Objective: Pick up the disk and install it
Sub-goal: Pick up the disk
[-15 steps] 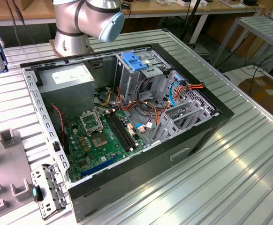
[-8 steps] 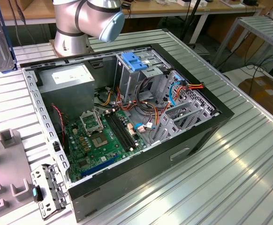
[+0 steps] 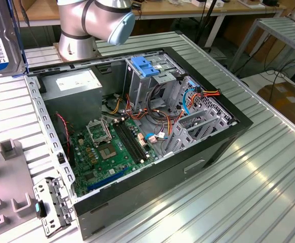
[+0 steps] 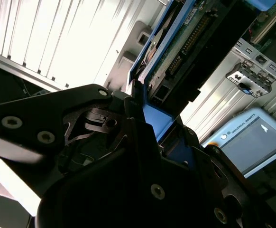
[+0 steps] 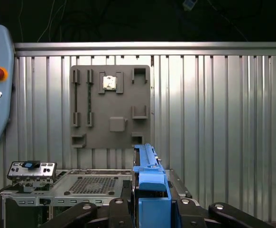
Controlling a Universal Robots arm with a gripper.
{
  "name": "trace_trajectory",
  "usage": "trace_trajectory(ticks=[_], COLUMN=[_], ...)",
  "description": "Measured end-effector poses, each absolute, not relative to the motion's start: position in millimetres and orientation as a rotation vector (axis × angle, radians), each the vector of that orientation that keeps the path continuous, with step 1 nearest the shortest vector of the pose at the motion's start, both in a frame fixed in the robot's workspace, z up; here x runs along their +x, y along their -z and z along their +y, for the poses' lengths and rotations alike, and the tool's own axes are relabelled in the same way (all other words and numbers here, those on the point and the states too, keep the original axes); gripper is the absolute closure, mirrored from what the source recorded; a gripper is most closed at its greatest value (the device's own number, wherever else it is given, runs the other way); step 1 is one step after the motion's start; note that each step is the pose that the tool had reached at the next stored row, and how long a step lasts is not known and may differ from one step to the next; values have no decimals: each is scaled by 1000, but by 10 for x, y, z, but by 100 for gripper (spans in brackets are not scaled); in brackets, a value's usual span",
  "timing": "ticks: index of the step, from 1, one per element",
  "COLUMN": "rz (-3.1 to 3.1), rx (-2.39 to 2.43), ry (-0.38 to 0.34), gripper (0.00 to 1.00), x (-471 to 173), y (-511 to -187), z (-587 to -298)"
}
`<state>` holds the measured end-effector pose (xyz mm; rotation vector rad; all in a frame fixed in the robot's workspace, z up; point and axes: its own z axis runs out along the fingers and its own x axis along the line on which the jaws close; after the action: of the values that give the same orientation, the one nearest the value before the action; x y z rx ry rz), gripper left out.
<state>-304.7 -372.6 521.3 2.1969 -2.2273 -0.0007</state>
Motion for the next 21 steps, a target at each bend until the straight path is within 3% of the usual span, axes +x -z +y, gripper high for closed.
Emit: trace_trajectory(ticks=[21], rz=[-2228], rx=[2197], ry=[1], gripper=[63], x=[-2731], y=[-5168], z=[-3953])
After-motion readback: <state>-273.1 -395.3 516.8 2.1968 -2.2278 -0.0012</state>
